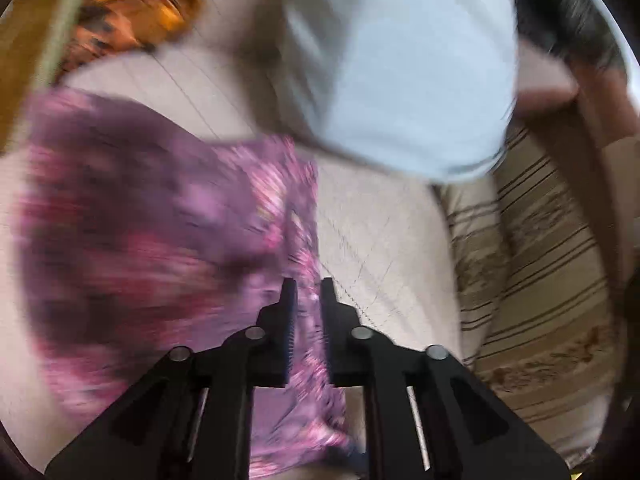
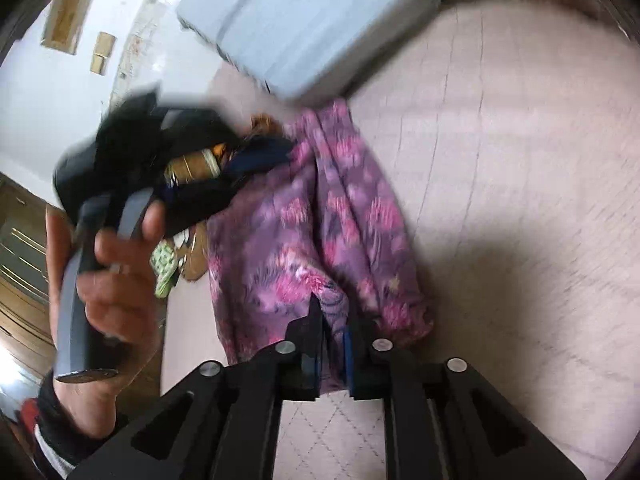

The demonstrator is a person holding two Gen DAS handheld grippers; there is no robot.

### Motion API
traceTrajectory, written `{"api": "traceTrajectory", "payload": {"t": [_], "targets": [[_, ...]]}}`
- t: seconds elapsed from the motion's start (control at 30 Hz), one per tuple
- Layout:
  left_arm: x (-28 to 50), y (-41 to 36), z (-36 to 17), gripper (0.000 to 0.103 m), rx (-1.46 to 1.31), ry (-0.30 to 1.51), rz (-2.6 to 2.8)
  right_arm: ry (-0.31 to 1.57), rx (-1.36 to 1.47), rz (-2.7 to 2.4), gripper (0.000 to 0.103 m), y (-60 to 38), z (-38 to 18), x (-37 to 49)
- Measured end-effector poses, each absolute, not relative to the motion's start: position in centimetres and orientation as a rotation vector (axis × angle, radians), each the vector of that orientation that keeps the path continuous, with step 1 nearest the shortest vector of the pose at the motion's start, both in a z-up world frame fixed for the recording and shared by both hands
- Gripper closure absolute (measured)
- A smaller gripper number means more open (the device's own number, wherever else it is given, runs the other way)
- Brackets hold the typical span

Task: Fold small clothes

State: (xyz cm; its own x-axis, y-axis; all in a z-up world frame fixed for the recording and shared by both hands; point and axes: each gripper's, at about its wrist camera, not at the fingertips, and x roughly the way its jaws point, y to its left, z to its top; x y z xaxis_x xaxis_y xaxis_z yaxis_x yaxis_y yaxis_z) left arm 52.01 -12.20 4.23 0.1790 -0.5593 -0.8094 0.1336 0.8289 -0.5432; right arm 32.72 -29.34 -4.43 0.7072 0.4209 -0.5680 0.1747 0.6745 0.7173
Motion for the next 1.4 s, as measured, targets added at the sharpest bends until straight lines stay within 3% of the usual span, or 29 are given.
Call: {"api": "traceTrajectory", "payload": {"t": [0.03,0.07,0.1,0.2,0.37,0.6,0.67,0.87,1.0,1.07,1.1,1.2,1.3,1.4], "targets": [[52.1,-9.9,5.3,0.073,-0.415,1.271,-0.493,0.743,0.832,0.146,0.087,-29.9,-3.2,32.1],[52.2,-8.3,6.0,0.053,-0.414,1.244,-0.466,0.668,0.829,0.135,0.086,-30.6,-1.8,31.4],[52.5,-6.5,6.5,0.048,-0.394,1.222,-0.434,0.618,0.823,0.140,0.081,-31.0,-0.8,31.3],[53.3,-2.5,6.3,0.048,-0.343,1.209,-0.353,0.604,0.735,0.242,0.064,-31.4,1.7,35.6],[53.1,1.3,3.4,0.048,-0.475,1.215,-0.376,0.775,0.673,0.303,0.064,-29.9,0.1,45.1],[53.5,-0.3,1.0,0.048,-0.429,1.242,-0.386,0.948,0.546,0.249,0.064,-27.2,-5.0,52.3],[53.4,-0.9,1.1,0.048,-0.413,1.232,-0.392,0.943,0.515,0.291,0.100,-26.7,-4.9,52.7],[53.7,-1.5,1.0,0.047,-0.378,1.164,-0.361,0.832,0.387,0.267,0.099,-27.0,-0.7,52.5],[55.1,-2.7,-2.1,0.047,-0.337,1.240,-0.287,0.905,0.331,0.201,0.099,-27.2,-3.0,54.3],[55.0,-2.4,-2.4,0.047,-0.371,1.258,-0.292,0.969,0.288,0.186,0.098,-26.2,-4.8,55.0],[54.6,-1.9,-1.8,0.047,-0.385,1.254,-0.301,0.955,0.298,0.195,0.092,-26.4,-4.6,54.4],[52.3,-0.5,0.0,0.047,-0.359,1.224,-0.339,0.906,0.443,0.233,0.087,-28.5,-3.1,51.4],[48.7,1.0,0.5,0.046,-0.384,1.201,-0.385,0.913,0.592,0.343,0.065,-29.9,-3.1,47.8],[45.9,1.1,-0.9,0.046,-0.430,1.235,-0.403,0.974,0.572,0.339,0.061,-28.9,-4.7,45.2]]}}
